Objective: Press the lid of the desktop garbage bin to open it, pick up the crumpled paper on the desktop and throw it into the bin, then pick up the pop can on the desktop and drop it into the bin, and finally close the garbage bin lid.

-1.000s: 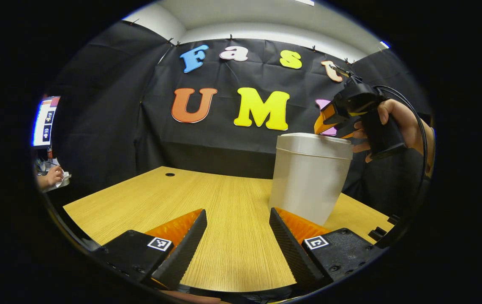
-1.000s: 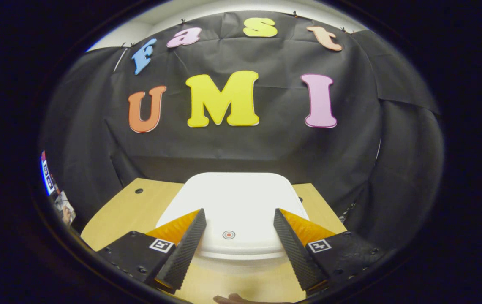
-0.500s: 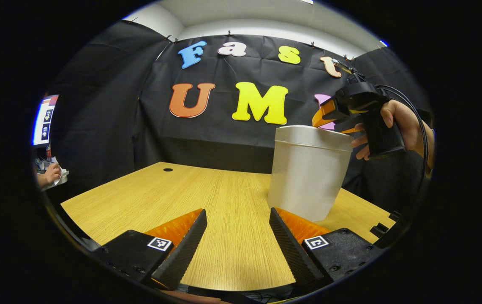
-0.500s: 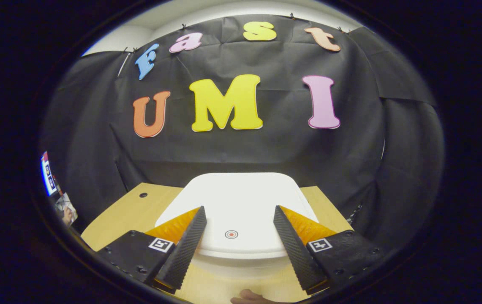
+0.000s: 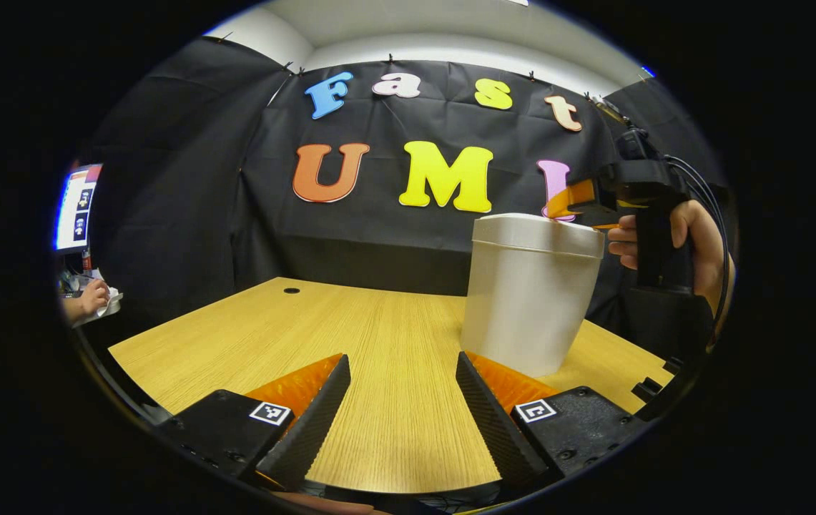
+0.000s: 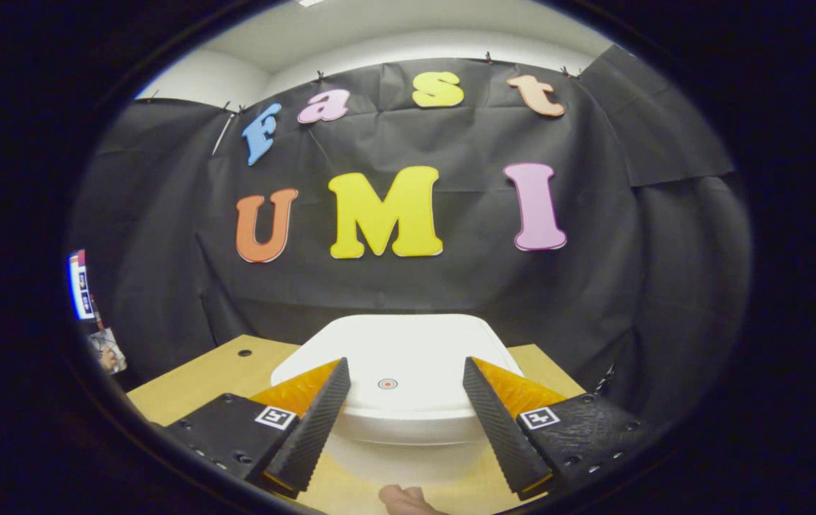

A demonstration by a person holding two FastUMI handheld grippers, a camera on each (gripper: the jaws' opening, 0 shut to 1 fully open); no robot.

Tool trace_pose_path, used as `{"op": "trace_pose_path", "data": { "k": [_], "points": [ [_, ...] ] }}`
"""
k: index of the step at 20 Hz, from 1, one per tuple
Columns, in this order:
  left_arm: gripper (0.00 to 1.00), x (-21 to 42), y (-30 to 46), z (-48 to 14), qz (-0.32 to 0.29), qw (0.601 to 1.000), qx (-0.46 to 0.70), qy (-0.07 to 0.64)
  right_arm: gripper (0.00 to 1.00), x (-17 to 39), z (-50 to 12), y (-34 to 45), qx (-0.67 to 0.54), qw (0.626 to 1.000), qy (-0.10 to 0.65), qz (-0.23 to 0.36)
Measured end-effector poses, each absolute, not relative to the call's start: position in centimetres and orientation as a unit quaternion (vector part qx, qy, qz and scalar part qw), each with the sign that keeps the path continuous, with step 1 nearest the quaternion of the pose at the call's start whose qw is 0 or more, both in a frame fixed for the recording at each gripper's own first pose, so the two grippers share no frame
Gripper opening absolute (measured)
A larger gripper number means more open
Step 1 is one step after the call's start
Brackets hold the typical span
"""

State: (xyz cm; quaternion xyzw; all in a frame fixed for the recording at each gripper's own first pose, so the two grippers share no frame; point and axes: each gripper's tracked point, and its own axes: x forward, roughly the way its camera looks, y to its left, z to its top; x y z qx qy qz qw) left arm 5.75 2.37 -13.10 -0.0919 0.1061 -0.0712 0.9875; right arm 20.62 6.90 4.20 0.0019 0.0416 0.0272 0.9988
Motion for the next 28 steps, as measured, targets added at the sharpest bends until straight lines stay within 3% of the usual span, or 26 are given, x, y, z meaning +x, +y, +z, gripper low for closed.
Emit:
{"op": "trace_pose_path", "data": {
  "k": [5, 10, 18, 24, 28],
  "points": [
    [0.98, 6.5, 2.8, -11.2, -0.057, 0.991, -0.075, 0.093, 0.96, 15.4, 3.5, 6.3, -0.062, 0.998, -0.007, 0.022],
    [0.98, 6.6, 1.6, -9.2, -0.057, 0.993, -0.061, 0.08, 0.95, 10.7, 0.4, 3.2, -0.112, 0.993, -0.028, -0.03],
    [0.97, 6.5, -0.6, -8.0, -0.038, 0.996, -0.022, 0.079, 0.95, 7.8, -2.7, -0.5, -0.063, 0.998, 0.001, 0.001],
    [0.97, 7.5, -1.9, -7.0, -0.024, 0.996, -0.039, 0.072, 0.95, 6.7, 0.2, -3.7, -0.091, 0.995, -0.035, 0.002],
    [0.98, 8.8, -1.7, -6.2, -0.002, 0.995, -0.056, 0.077, 0.95, 6.5, -1.1, -2.3, -0.066, 0.997, -0.017, 0.034]
  ]
}}
